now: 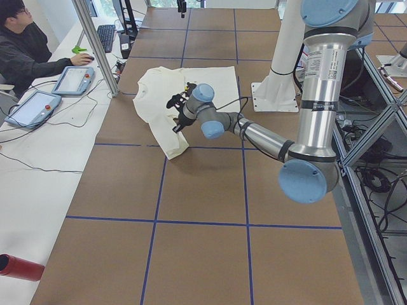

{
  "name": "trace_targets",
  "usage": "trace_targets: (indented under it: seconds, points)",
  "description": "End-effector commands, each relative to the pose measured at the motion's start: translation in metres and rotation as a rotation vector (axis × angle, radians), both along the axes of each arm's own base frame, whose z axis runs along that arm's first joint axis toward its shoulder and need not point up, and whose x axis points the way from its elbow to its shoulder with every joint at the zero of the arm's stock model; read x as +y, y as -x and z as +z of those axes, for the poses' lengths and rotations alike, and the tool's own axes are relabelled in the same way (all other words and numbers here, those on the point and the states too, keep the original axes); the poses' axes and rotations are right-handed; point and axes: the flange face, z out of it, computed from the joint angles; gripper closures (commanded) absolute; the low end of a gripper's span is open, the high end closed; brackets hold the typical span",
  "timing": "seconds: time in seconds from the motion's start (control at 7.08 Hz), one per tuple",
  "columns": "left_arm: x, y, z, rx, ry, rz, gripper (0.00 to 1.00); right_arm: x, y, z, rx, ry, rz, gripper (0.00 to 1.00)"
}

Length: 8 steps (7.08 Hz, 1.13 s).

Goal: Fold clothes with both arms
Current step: 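Grasp the cuff with the left gripper and fold it across the shirt body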

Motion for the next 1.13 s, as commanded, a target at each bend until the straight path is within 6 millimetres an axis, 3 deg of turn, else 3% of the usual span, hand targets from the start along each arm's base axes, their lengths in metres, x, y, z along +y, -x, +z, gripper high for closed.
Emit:
trace_targets:
  seconds: [0.0,0.28,0.57,0.71,0.85,0.99]
  points:
    - [-0.049,-0.028,-0.128,0.01,0.082,-0.058,1.0,0.0,-0.004,0.001,0.0,0.003,0.008,0.0]
    - [-0.067,-0.07,-0.248,0.077,0.158,-0.102,1.0,0.0,-0.008,-0.001,-0.003,0.007,0.019,0.0]
    - [-0.087,-0.176,-0.336,0.1,0.21,-0.191,1.0,0.0,-0.009,-0.001,-0.004,0.007,0.024,0.0]
    - [-0.087,-0.233,-0.375,0.091,0.225,-0.224,1.0,0.0,-0.01,0.0,-0.003,0.008,0.024,0.0]
    - [-0.055,-0.29,-0.383,0.075,0.204,-0.23,1.0,0.0,-0.011,0.0,-0.003,0.01,0.025,0.0]
    - [-0.016,-0.34,-0.379,0.091,0.174,-0.237,1.0,0.001,-0.011,0.001,-0.003,0.011,0.025,0.0]
